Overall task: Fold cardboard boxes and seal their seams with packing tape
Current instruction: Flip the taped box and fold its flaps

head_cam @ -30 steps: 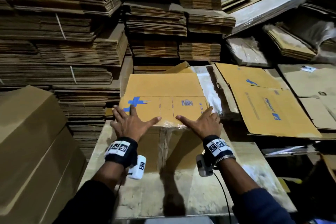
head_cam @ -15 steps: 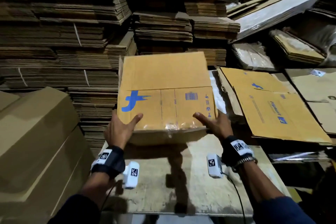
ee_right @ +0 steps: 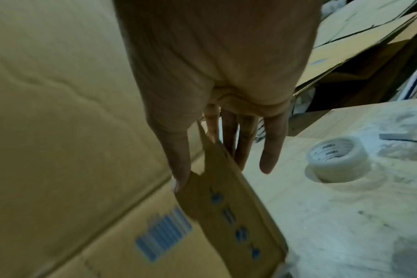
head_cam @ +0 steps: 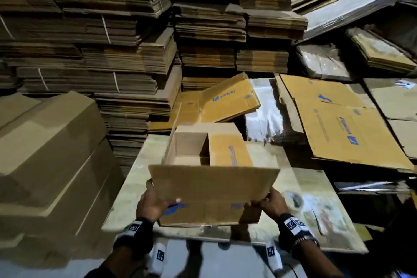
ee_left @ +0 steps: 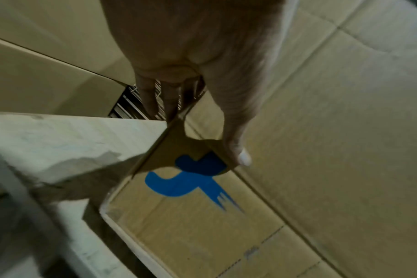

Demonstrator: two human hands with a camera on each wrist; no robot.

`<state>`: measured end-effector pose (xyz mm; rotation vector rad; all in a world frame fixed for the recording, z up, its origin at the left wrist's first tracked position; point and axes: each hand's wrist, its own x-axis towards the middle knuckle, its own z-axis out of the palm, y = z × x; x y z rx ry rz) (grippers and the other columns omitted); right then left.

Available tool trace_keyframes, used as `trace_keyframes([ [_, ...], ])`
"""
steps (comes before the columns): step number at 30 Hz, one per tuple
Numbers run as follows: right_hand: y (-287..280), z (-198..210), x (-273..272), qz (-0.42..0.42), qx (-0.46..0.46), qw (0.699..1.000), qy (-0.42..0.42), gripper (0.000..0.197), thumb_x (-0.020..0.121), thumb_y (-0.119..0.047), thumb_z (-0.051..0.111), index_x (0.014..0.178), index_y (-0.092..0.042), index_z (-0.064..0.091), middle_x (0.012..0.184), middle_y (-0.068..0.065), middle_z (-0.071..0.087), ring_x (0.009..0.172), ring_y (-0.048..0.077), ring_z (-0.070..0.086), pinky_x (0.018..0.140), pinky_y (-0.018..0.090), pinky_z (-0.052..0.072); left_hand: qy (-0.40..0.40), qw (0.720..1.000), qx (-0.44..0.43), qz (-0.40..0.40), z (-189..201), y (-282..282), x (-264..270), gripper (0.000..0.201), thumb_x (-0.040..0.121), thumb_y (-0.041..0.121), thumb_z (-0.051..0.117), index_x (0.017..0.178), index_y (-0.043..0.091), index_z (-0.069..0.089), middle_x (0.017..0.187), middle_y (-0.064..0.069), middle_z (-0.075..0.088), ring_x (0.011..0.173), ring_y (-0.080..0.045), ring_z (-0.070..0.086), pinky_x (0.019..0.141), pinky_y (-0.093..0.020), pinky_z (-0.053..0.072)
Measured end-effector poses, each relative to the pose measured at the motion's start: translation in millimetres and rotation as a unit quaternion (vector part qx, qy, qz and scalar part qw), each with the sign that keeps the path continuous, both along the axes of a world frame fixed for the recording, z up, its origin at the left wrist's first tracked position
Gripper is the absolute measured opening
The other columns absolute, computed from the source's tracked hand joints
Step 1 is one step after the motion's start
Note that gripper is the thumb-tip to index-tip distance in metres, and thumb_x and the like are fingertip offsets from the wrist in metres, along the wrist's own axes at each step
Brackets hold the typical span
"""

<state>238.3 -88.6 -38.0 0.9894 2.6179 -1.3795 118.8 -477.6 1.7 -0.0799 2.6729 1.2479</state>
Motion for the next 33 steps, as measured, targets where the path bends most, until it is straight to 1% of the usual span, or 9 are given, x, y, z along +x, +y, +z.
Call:
trace_keyframes([
  [3,22.0,-25.2,8.9,0.081,0.0,0.995,-0.052,0.086,0.04,-0.062,0.094,0.115,-0.03,0.064,0.103,-0.007,0.077,0.094,0.012,0.072,0.084,0.035,0.06,0.024,0.995,0.094,-0.016,1.7,-16.9,14.4,0.147,0.048,0.048,0.104,0.163,0.033,0.013,0.155,-0.006,0.051,0.14,-0.027,0.051,0.111,-0.045,0.048],
  [6,17.1,27.0,17.9,0.205,-0.042,0.977,-0.036,0.097,0.064,-0.052,0.094,0.145,-0.035,0.042,0.106,-0.012,0.076,0.092,0.004,0.068,0.082,0.026,0.053,0.113,0.983,0.127,-0.068,23.2,-29.5,17.7,0.155,0.05,0.047,0.104,0.161,0.053,-0.004,0.172,0.008,0.019,0.154,-0.012,0.025,0.12,-0.048,0.032],
  [11,-1.8,143.7,14.5,0.33,-0.226,0.907,-0.131,0.059,0.092,-0.059,0.068,0.144,-0.033,0.059,0.141,-0.005,0.065,0.133,0.015,0.059,0.11,0.037,0.044,0.269,0.917,-0.065,-0.286,65.9,-36.8,0.3,0.095,0.075,0.091,0.059,0.156,0.044,0.041,0.165,0.011,0.038,0.158,-0.013,0.022,0.123,-0.054,0.027],
  [16,-39.9,143.6,-10.3,0.425,-0.09,0.846,-0.309,0.037,0.094,-0.055,0.069,0.123,-0.03,0.071,0.119,-0.002,0.076,0.116,0.016,0.07,0.102,0.038,0.05,0.217,0.853,-0.241,-0.408,84.3,-29.9,-14.2,0.09,0.092,0.09,0.008,0.121,0.036,0.075,0.146,0.011,0.061,0.154,-0.022,0.03,0.119,-0.054,0.029],
  [22,-64.9,99.4,-55.3,0.417,0.095,0.844,-0.323,0.05,0.102,-0.039,0.062,0.148,-0.028,0.047,0.112,-0.005,0.062,0.092,0.016,0.062,0.077,0.031,0.054,0.195,0.891,-0.323,-0.253,64.1,-72.9,-29.5,0.078,0.094,0.083,0.034,0.135,0.026,0.068,0.145,-0.003,0.055,0.139,-0.029,0.03,0.111,-0.051,0.036],
  [24,-82.6,79.6,-71.5,0.451,0.197,0.828,-0.268,0.062,0.1,-0.039,0.065,0.155,-0.022,0.042,0.138,0.009,0.057,0.12,0.03,0.061,0.097,0.037,0.049,0.198,0.923,-0.265,-0.195,38.4,-89.1,-36.7,0.076,0.087,0.08,0.048,0.133,0.022,0.067,0.145,-0.011,0.052,0.141,-0.032,0.028,0.113,-0.055,0.036],
  [26,-107.4,54.3,-81.0,0.471,0.29,0.805,-0.214,0.063,0.101,-0.045,0.058,0.157,-0.026,0.039,0.162,0.016,0.034,0.15,0.036,0.032,0.116,0.05,0.033,0.184,0.923,-0.29,-0.173,7.5,-101.9,-50.1,0.074,0.081,0.079,0.046,0.125,0.024,0.071,0.14,-0.013,0.055,0.143,-0.037,0.032,0.116,-0.056,0.032],
  [29,-150.5,14.4,-81.6,0.479,0.371,0.773,-0.19,0.06,0.102,-0.069,0.031,0.149,-0.037,0.05,0.173,0.008,0.0,0.158,0.033,-0.005,0.119,0.067,0.008,0.163,0.92,-0.314,-0.168,-18.9,-108.3,-60.3,0.07,0.079,0.079,0.049,0.123,0.028,0.071,0.142,-0.009,0.058,0.15,-0.034,0.032,0.122,-0.052,0.02],
  [33,-141.7,4.9,-69.2,0.451,0.422,0.778,-0.117,0.067,0.103,-0.068,0.027,0.128,-0.025,0.073,0.17,0.006,0.018,0.158,0.03,0.005,0.119,0.063,0.01,0.185,0.891,-0.381,-0.164,-14.1,-107.2,-47.0,0.063,0.076,0.063,0.08,0.13,0.032,0.069,0.16,-0.01,0.046,0.157,-0.038,0.012,0.124,-0.056,-0.011],
])
